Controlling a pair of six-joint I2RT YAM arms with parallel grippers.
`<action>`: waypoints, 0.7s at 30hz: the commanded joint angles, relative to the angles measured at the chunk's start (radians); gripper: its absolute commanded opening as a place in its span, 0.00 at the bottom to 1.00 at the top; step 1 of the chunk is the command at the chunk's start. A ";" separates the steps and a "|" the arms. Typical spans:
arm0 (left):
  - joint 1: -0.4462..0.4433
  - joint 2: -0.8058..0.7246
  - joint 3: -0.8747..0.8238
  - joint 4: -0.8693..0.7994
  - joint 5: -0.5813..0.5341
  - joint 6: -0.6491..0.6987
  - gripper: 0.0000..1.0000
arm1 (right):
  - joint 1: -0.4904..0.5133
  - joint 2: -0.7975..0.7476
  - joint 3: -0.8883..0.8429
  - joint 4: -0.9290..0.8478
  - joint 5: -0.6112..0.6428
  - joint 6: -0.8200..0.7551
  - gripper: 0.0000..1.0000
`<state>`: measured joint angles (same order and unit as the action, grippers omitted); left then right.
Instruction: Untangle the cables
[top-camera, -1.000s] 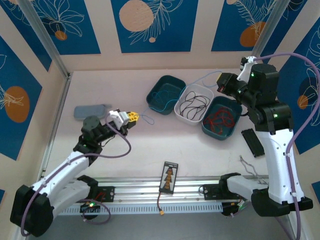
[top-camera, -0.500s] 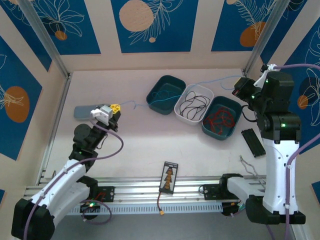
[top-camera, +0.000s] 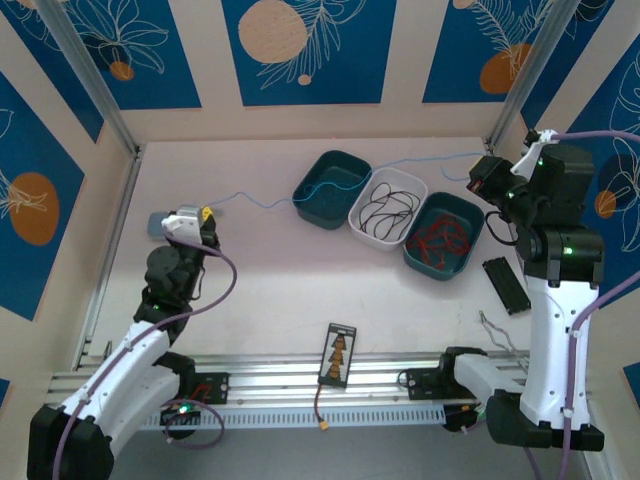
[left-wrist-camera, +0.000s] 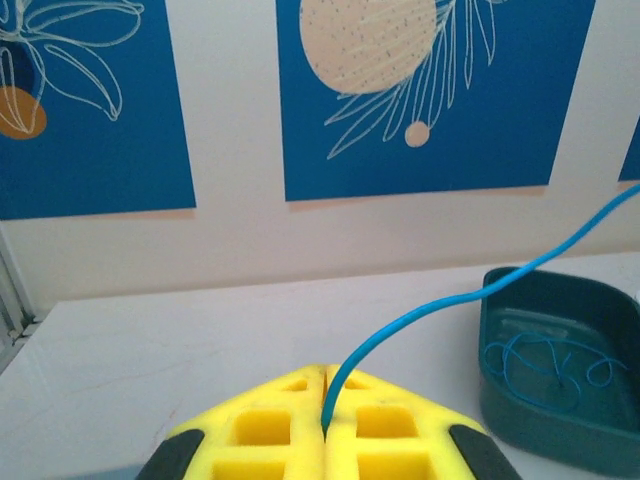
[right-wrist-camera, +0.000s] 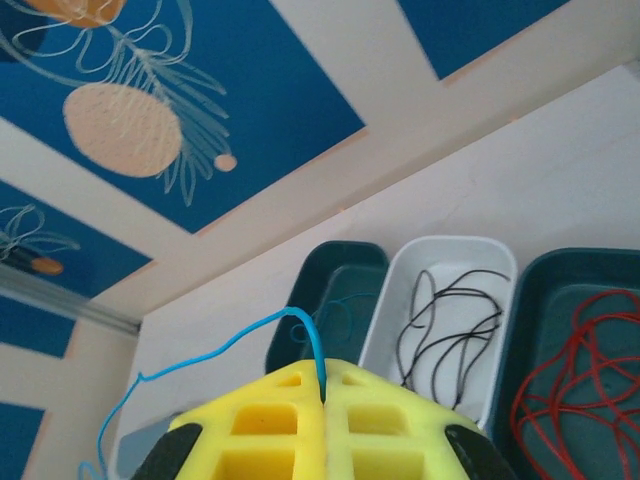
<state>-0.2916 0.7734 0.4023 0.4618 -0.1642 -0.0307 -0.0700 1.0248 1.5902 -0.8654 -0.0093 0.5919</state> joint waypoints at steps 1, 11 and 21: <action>0.010 0.040 0.083 -0.075 0.088 -0.034 0.00 | 0.044 0.029 -0.007 0.059 -0.095 -0.008 0.00; -0.013 0.291 0.224 -0.116 0.252 -0.201 0.00 | 0.345 0.235 0.112 0.078 0.057 -0.108 0.00; -0.087 0.604 0.457 -0.154 0.225 -0.300 0.00 | 0.429 0.585 0.340 0.038 0.201 -0.198 0.00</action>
<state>-0.3592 1.3254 0.7921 0.3195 0.0559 -0.2741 0.3519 1.5478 1.8736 -0.8036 0.1055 0.4435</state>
